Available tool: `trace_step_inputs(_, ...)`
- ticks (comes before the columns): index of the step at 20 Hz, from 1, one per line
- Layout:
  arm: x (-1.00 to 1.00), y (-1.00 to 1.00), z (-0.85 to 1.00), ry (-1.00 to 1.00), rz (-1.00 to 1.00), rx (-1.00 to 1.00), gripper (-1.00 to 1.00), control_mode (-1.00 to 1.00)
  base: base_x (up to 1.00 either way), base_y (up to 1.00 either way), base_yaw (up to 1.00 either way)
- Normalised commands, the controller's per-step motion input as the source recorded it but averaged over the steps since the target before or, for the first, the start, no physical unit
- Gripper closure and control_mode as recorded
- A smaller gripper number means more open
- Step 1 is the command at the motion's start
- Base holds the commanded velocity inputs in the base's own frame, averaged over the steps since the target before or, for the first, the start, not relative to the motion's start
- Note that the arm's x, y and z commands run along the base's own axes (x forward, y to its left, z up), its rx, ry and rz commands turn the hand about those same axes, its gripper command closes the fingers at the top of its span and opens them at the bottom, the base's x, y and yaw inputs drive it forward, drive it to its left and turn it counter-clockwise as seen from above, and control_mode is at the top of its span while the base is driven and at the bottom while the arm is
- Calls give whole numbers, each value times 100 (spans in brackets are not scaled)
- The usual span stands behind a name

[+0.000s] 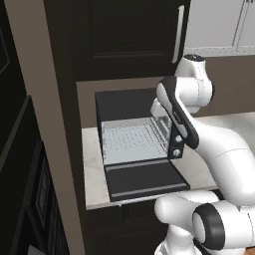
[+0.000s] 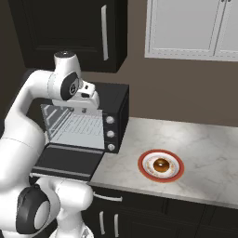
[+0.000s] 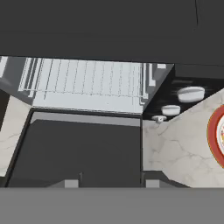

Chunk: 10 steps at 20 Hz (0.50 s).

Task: Pick up the bagel from the plate, place it on the toaster oven rack, close the door, and set the timer.

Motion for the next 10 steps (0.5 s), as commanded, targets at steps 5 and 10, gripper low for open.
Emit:
trace_step_inputs(5, -4, 0, 0, -5, 0, 0, -100, -100, 0, 0, 0)
trace_step_inputs(10, -28, 0, -8, -17, 0, 0, -100, -100, 0, 0, 0)
